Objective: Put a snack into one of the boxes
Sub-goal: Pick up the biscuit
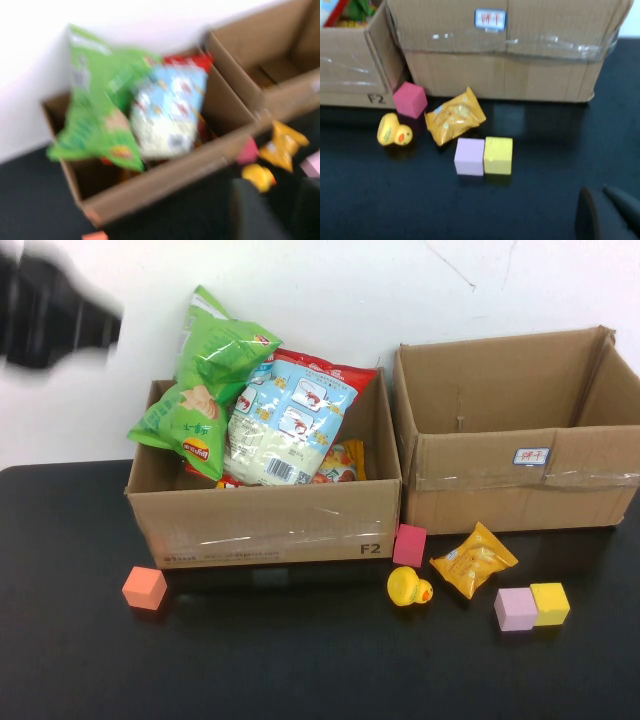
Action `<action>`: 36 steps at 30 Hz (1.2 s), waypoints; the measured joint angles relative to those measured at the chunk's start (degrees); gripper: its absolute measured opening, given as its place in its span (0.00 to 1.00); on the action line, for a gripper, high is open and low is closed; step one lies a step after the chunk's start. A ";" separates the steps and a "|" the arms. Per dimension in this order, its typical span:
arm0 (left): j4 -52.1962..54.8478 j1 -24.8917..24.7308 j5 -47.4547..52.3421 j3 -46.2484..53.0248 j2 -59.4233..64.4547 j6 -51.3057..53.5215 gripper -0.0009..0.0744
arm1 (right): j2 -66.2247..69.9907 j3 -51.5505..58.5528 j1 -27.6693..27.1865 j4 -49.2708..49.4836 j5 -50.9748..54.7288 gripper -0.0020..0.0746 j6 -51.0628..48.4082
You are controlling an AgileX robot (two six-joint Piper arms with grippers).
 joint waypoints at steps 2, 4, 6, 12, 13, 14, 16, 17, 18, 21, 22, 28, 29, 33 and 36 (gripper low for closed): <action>-1.33 0.00 -1.76 6.83 -4.93 1.45 0.10 | 3.13 -1.49 0.07 0.54 0.08 0.02 -0.14; -2.18 0.00 -4.11 13.53 -10.05 2.83 0.05 | 6.70 -3.41 0.07 0.94 0.13 0.02 -0.26; -2.42 0.00 -6.26 19.58 -14.68 4.33 0.03 | 10.47 -5.19 0.07 1.87 0.22 0.02 -0.34; -2.55 0.00 -14.11 38.98 -28.66 10.01 0.01 | 22.57 -9.78 0.07 2.75 -2.40 0.02 -0.53; -2.55 0.00 -15.90 42.22 -30.75 10.16 0.01 | 25.01 -10.40 0.12 3.18 -3.52 0.02 -0.53; -2.55 0.00 -17.35 45.26 -32.35 10.28 0.01 | 27.47 -10.86 0.37 3.54 -4.58 0.02 -0.53; -2.55 0.00 -21.21 50.72 -36.04 10.54 0.01 | 32.32 -12.03 1.16 3.99 -7.20 0.02 -0.53; -2.55 0.00 -23.31 52.68 -37.35 10.68 0.01 | 34.27 -12.58 1.67 3.99 -8.25 0.02 -0.53; -2.55 0.00 -25.58 54.99 -38.82 10.93 0.01 | 36.74 -13.29 2.28 4.04 -9.52 0.02 -0.53; -2.44 0.00 -32.01 60.69 -42.06 11.05 0.01 | 43.80 -16.10 4.34 4.13 -12.11 0.03 -0.53; -2.44 0.00 -34.16 62.29 -42.78 11.05 0.01 | 46.34 -17.33 5.08 4.18 -12.31 0.04 -0.53; -2.56 0.00 -40.91 65.81 -44.07 11.05 0.01 | 60.64 -25.79 7.77 4.40 -11.86 0.32 -0.53; -2.69 0.00 -41.32 65.94 -44.16 11.05 0.01 | 62.49 -26.96 7.86 4.40 -11.86 0.39 -0.53; -2.69 0.00 -41.32 65.96 -44.16 11.05 0.01 | 70.19 -32.27 8.67 4.40 -11.86 0.66 -0.53; -2.69 0.00 -41.32 65.96 -44.16 11.05 0.01 | 74.76 -35.68 9.42 3.76 -11.86 0.73 -0.53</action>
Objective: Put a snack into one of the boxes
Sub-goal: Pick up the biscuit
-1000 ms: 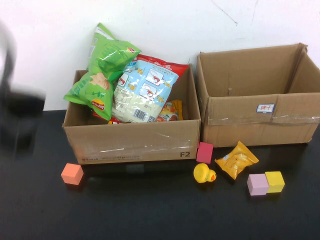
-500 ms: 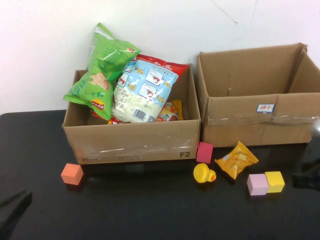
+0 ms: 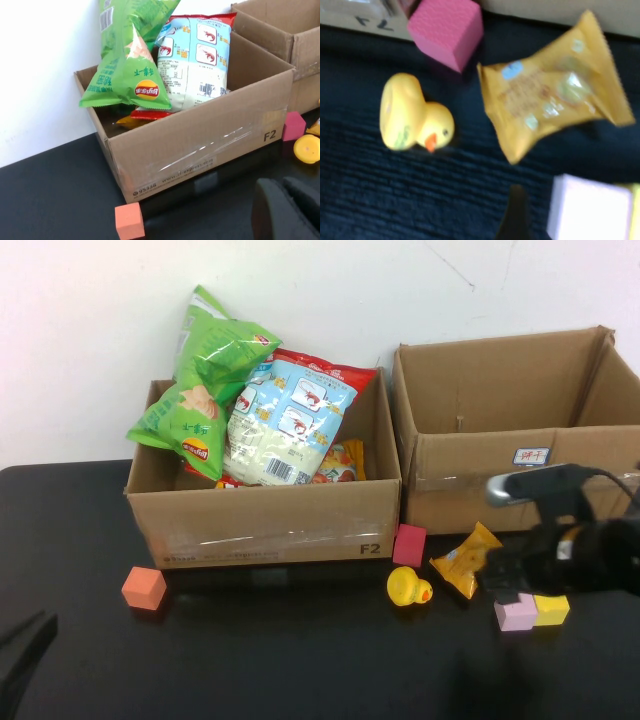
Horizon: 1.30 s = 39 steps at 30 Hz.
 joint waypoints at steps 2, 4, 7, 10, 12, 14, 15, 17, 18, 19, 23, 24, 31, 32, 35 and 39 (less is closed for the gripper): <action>0.00 0.00 0.00 0.00 0.00 0.12 0.01 | 2.26 -2.04 0.32 -0.19 -0.65 0.75 0.00; 0.21 0.00 0.00 0.00 0.00 0.19 0.01 | 4.51 -4.08 0.57 -0.28 -1.57 0.76 0.00; 0.34 0.00 -1.11 0.00 0.00 0.24 0.01 | 7.33 -6.79 0.61 -0.37 -2.04 0.76 -0.10; 0.88 0.00 -1.85 0.00 0.00 0.33 0.01 | 10.43 -8.96 0.61 -0.37 -2.45 0.76 -1.45; 1.47 0.00 -1.98 0.00 0.00 0.33 0.01 | 12.60 -10.37 0.61 -0.37 -3.34 0.76 -4.39; 1.72 0.00 -1.98 0.00 0.00 0.33 0.01 | 14.80 -12.23 0.61 -0.41 -3.79 0.76 -6.58; 1.71 0.00 -1.74 0.10 0.00 0.33 0.01 | 16.96 -14.26 0.61 -0.65 -3.48 0.76 -7.65; 1.71 0.00 -2.28 0.51 0.00 0.33 0.01 | 18.67 -16.08 0.61 -1.18 -1.91 0.74 -8.64; 1.71 0.00 -2.66 0.81 0.00 0.33 0.01 | 19.31 -17.09 0.61 -1.29 -0.53 0.72 -9.52; 1.71 0.00 -2.94 1.08 0.00 0.33 0.01 | 19.59 -17.90 0.61 -1.35 0.87 0.68 -10.47; 1.71 0.00 -3.19 1.23 0.00 0.33 0.01 | 19.96 -20.28 0.61 -1.58 7.05 0.48 -12.69; 1.71 0.00 -3.32 1.23 0.00 0.33 0.01 | 19.82 -20.54 0.61 -1.58 8.18 0.46 -12.91; 1.71 0.00 -3.32 1.23 0.00 0.33 0.01 | 17.61 -20.78 0.61 -1.79 17.82 0.43 -12.45; 1.71 0.00 -3.32 1.23 0.00 0.33 0.01 | 17.05 -20.78 0.61 -1.79 19.74 0.42 -11.98; 1.71 0.00 -3.34 1.23 0.00 0.33 0.01 | 14.43 -20.31 0.61 -1.37 26.30 0.42 -10.03; 1.57 0.00 -3.34 1.23 0.00 0.33 0.01 | 10.63 -20.31 0.61 -1.29 31.97 0.42 -9.66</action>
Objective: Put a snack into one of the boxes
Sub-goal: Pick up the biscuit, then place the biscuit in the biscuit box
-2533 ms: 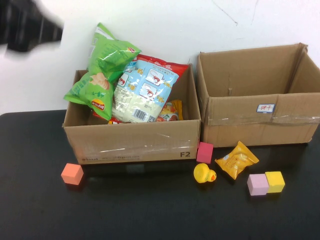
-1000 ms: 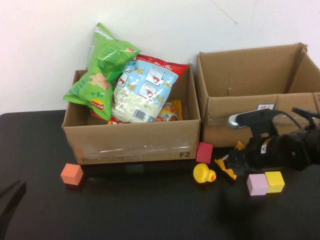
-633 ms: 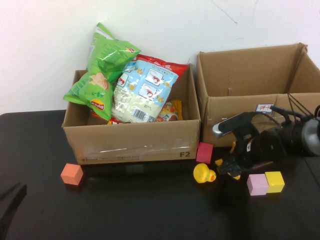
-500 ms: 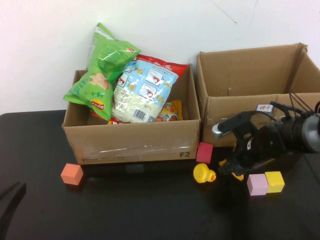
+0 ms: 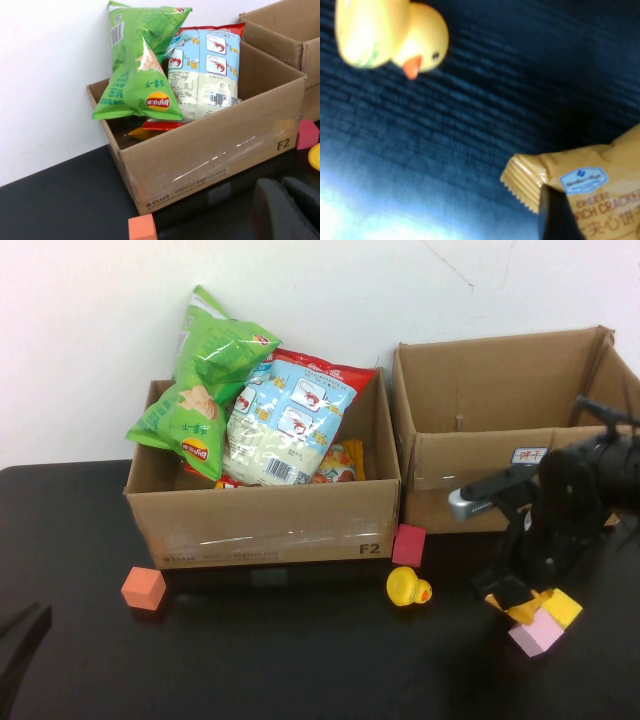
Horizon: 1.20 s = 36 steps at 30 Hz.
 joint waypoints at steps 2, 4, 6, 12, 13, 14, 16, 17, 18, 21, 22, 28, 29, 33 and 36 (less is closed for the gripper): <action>-0.26 0.00 -0.10 0.00 0.00 -0.10 0.01 | -1.88 0.00 0.00 0.34 3.08 0.41 0.13; -0.24 0.00 -0.10 0.00 0.00 -0.10 0.01 | -3.96 0.00 0.00 0.53 5.80 0.41 -0.21; -0.40 0.00 -0.10 0.00 0.00 -0.10 0.01 | -6.63 0.00 0.00 0.78 8.04 0.41 -1.26; -0.64 0.00 0.54 0.00 0.00 -0.39 0.01 | -16.22 0.10 0.00 -0.92 5.89 0.41 -2.03; -0.64 0.00 1.03 0.00 0.00 -0.71 0.01 | -17.42 0.10 0.00 -1.79 4.01 0.41 -2.03; -0.64 0.00 1.63 0.00 0.00 -1.46 0.01 | -18.82 0.10 0.00 -2.94 1.72 0.41 -2.03; -0.64 0.00 2.49 0.00 0.00 -2.14 0.01 | -20.80 0.10 0.00 -4.78 -3.22 0.41 -1.44; -0.64 0.00 2.75 0.00 0.00 -2.36 0.01 | -21.56 0.10 0.00 -5.32 -6.47 0.41 -1.11; -0.64 0.00 2.88 0.00 0.00 -2.58 0.01 | -22.03 0.10 0.00 -5.90 -9.90 0.41 -0.71; -0.64 0.00 3.08 0.00 0.00 -2.88 0.01 | -22.37 0.10 0.00 -6.04 -20.41 0.41 2.97; -0.64 0.00 3.28 0.00 0.00 -3.01 0.01 | -22.26 0.10 0.00 -5.93 -24.10 0.41 4.43; -0.64 0.00 5.52 0.00 0.00 -3.13 0.01 | -18.51 0.31 0.00 -3.38 -45.29 0.41 8.23; -0.64 0.00 5.76 0.00 0.00 -3.13 0.01 | -17.04 0.31 0.00 -1.81 -48.98 0.41 7.66; -0.54 0.00 6.03 0.00 0.00 -3.13 0.01 | -11.35 0.31 0.00 7.28 -58.21 0.41 4.69; -0.09 0.00 6.54 0.00 0.00 -3.13 0.01 | -7.59 -0.41 0.00 20.49 -58.47 0.51 -3.18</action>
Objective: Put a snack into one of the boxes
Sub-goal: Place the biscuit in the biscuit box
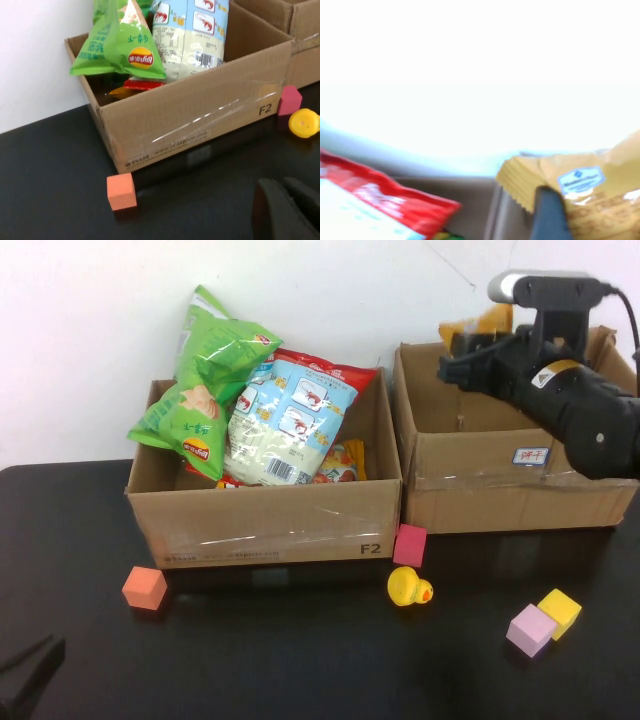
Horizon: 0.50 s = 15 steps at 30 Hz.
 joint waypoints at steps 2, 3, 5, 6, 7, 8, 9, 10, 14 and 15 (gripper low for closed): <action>0.26 0.00 0.14 0.00 0.00 0.00 0.01 | 0.87 -0.77 0.00 7.05 1.60 0.60 -4.30; 0.24 0.00 0.14 0.00 0.00 0.00 0.01 | 0.90 -1.07 0.00 9.34 2.51 0.63 -6.14; 0.39 0.00 0.42 0.00 0.00 0.00 0.01 | 0.68 -1.92 -0.10 11.67 5.44 0.67 -9.21; 0.39 0.00 0.39 0.00 0.00 0.00 0.01 | 0.24 -2.36 -0.10 12.08 7.06 0.67 -10.42; 0.39 0.00 0.55 0.00 0.00 0.00 0.01 | -0.41 -2.71 -0.10 12.53 9.01 0.68 -11.67; 0.54 0.00 0.64 0.00 0.00 0.00 0.01 | -1.34 -2.96 -0.10 12.76 11.15 0.68 -12.78; 0.64 0.00 0.64 0.00 0.00 0.00 0.01 | -2.31 -3.10 -0.10 12.94 12.96 0.68 -13.53; 0.68 0.00 0.64 0.00 0.00 0.00 0.01 | -3.75 -3.33 -0.10 12.92 15.61 0.68 -14.38; 0.68 0.00 0.16 0.00 0.00 0.00 0.01 | -11.09 -3.68 -0.10 12.58 29.58 0.50 -18.48; 0.68 0.00 0.04 0.00 0.00 0.00 0.01 | -12.54 -3.68 -0.10 12.48 33.98 0.43 -19.79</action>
